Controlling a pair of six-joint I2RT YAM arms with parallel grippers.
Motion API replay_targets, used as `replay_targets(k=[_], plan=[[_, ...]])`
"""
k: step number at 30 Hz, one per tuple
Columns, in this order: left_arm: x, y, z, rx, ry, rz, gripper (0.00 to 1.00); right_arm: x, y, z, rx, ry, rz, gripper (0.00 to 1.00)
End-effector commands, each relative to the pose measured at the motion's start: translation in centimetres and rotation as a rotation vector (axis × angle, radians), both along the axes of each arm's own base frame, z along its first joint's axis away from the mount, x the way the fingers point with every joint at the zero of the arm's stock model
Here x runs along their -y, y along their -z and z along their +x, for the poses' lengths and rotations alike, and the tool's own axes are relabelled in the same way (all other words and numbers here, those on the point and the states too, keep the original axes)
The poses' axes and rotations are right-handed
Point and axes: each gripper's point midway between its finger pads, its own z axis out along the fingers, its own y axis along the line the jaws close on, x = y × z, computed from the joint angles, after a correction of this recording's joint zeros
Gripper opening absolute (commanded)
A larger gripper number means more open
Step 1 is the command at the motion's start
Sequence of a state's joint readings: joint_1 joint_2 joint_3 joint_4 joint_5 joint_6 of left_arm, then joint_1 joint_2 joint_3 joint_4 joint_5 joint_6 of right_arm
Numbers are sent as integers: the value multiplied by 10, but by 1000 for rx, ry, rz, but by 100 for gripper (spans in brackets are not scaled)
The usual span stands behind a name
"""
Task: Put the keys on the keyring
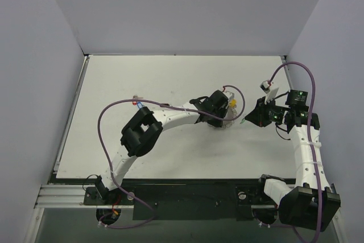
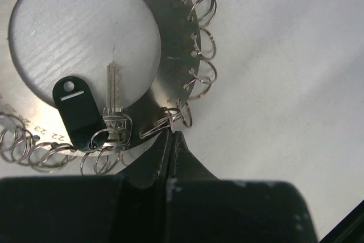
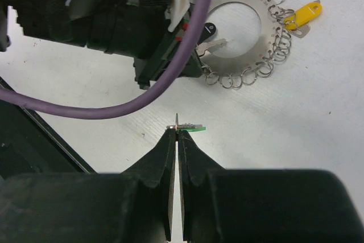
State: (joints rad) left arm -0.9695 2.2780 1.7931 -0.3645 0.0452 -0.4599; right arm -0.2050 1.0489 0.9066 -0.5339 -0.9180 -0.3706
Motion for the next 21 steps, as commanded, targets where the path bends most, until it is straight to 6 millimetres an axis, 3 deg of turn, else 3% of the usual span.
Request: replay_targets(k=[1,3,5,6,7,8,9,10,11,15,19,21], plan=[[-12,-84,0,164,66,-47,0,-3,-6,-4,24,-13,25,0],[-21,-91,-4,196,101,-31,0,-3,-6,-4,27,-14,26,0],[-32,-119,-11,238,122,-59,0,-3,-6,-4,27,-16,26,0],[-36,-117,-16,228,141,-62,0,-3,-6,-5,27,-16,26,0],[-39,-134,-20,252,160,-90,0,-3,-6,-5,27,-16,26,0],[-43,-131,-24,248,172,-87,0,-4,-7,-4,27,-17,29,0],[-47,-146,-27,269,180,-109,0,-4,-7,-5,28,-17,27,0],[-52,-144,-30,266,181,-103,0,-4,-7,-5,28,-17,27,0],[-57,-158,-32,285,177,-122,0,-4,-7,-5,30,-18,28,0],[-79,-180,-39,322,161,-137,0,-5,-7,-5,28,-21,32,0],[-88,-193,-42,318,152,-166,0,-5,-7,-6,28,-22,33,0],[-89,-188,-43,295,153,-185,0,-5,-7,-5,30,-23,32,0]])
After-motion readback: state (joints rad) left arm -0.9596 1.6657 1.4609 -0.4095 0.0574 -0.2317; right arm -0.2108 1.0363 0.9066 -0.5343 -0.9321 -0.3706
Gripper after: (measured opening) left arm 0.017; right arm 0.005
